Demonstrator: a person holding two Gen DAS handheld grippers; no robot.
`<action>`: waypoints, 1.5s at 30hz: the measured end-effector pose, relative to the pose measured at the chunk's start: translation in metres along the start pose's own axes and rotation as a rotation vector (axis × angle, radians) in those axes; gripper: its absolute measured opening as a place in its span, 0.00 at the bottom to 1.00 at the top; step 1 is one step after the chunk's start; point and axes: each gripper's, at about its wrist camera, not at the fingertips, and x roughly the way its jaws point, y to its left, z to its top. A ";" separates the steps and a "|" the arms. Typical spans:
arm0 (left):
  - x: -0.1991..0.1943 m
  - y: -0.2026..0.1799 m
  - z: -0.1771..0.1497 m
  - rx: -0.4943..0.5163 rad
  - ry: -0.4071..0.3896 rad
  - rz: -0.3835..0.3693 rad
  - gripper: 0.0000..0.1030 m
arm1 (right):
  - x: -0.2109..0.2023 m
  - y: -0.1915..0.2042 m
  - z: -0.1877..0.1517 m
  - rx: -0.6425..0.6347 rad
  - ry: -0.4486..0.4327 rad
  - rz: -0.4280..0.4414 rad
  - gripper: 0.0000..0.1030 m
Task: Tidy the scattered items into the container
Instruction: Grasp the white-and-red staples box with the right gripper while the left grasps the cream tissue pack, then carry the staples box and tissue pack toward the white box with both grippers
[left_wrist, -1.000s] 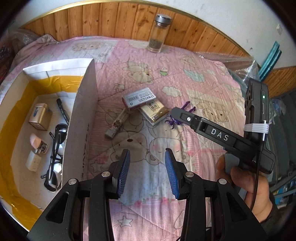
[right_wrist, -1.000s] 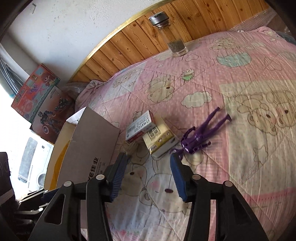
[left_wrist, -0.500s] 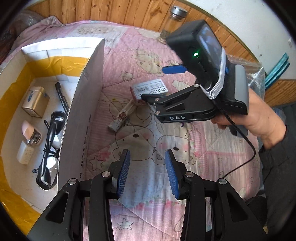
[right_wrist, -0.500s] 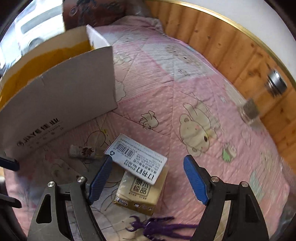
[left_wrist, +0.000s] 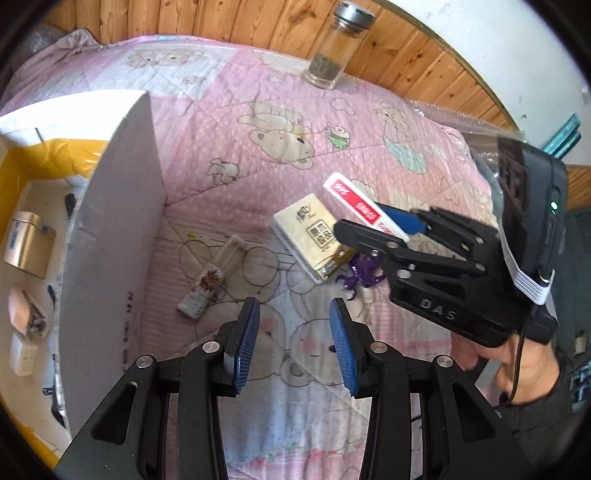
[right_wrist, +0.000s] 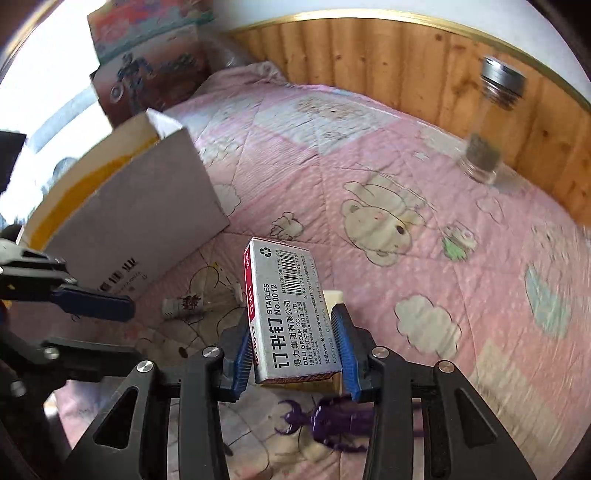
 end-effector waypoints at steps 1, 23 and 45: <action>0.006 -0.002 0.002 -0.019 0.012 -0.025 0.44 | -0.011 -0.010 -0.008 0.089 -0.013 -0.010 0.40; 0.113 -0.040 0.062 -0.126 0.057 0.141 0.63 | -0.018 -0.003 -0.102 0.369 0.143 -0.166 0.41; 0.049 -0.039 -0.008 0.061 0.030 0.209 0.50 | -0.044 0.000 -0.109 0.422 0.068 -0.135 0.40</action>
